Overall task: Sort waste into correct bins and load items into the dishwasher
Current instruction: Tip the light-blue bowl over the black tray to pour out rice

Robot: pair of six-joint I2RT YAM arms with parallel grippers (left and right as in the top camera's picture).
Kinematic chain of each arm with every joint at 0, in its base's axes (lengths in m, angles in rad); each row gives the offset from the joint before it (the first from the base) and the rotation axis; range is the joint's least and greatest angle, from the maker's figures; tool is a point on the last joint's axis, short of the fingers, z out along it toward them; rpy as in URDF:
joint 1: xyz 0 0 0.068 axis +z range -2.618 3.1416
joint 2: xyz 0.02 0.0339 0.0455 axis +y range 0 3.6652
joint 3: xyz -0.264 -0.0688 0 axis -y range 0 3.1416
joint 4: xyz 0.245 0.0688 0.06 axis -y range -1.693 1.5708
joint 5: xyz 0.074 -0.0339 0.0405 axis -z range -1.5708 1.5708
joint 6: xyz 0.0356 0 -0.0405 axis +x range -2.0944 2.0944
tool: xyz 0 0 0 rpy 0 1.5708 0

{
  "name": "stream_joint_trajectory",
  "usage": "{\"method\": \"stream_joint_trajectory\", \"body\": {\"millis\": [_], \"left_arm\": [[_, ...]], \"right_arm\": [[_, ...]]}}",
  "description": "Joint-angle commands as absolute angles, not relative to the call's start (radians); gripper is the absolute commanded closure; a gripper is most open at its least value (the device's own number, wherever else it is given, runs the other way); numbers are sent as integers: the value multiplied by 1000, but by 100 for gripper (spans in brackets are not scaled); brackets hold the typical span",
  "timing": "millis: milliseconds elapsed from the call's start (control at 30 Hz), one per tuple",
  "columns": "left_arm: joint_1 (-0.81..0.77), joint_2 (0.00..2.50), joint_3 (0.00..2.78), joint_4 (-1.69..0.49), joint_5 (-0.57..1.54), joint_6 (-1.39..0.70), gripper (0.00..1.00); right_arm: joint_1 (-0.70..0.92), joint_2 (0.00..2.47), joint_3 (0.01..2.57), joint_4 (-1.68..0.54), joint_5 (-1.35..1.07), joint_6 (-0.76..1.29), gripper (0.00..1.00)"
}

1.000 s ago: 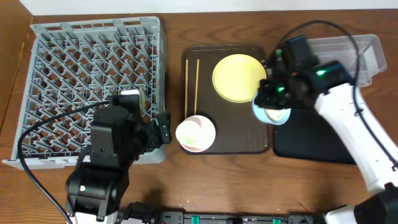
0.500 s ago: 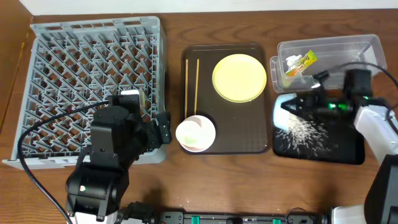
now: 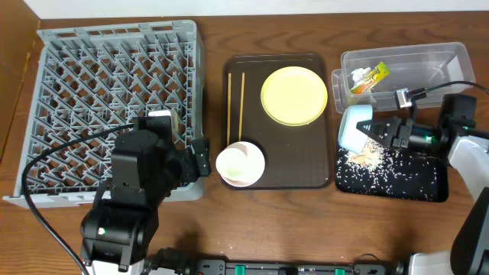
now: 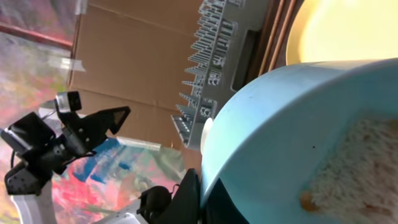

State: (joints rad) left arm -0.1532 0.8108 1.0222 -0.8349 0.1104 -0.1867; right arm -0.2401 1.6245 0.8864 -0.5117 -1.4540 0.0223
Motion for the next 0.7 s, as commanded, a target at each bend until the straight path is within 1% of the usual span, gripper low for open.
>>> {"method": "stream_joint_trajectory", "body": {"millis": [0, 67, 133, 167, 300, 400, 433, 500, 567, 600, 633, 667], "left_arm": [[-150, 810, 1044, -837, 123, -189, 6], [-150, 810, 1044, -837, 123, -189, 6], [-150, 810, 1044, -837, 123, -189, 6], [-150, 810, 1044, -837, 123, -189, 6], [-150, 810, 1044, -837, 123, -189, 6], [-150, 810, 1044, -837, 123, -189, 6], [-150, 810, 1044, -837, 123, -189, 6], [-150, 810, 1044, -837, 123, -189, 6], [-150, 810, 1044, -837, 123, -189, 6], [-150, 810, 1044, -837, 123, -189, 6], [-150, 810, 1044, -837, 123, -189, 6], [-150, 810, 1044, -837, 123, -189, 6]], "right_arm": [[-252, 1619, 876, -536, -1549, -20, 99], [-252, 1619, 876, -562, -1538, 1, 99], [-253, 1619, 876, -590, -1457, 33, 99], [-252, 1619, 876, -622, -1409, 90, 99], [-261, 1618, 876, -653, -1347, 139, 99], [-268, 1618, 876, -630, -1464, 56, 99], [-271, 1618, 876, -619, -1425, 49, 99], [-277, 1618, 876, -620, -1332, 123, 99], [-276, 1618, 876, -620, -1443, 19, 99], [-277, 1618, 876, -621, -1419, 16, 99], [-278, 1618, 876, -622, -1316, 97, 99], [-278, 1618, 876, -630, -1274, 160, 99]]}}
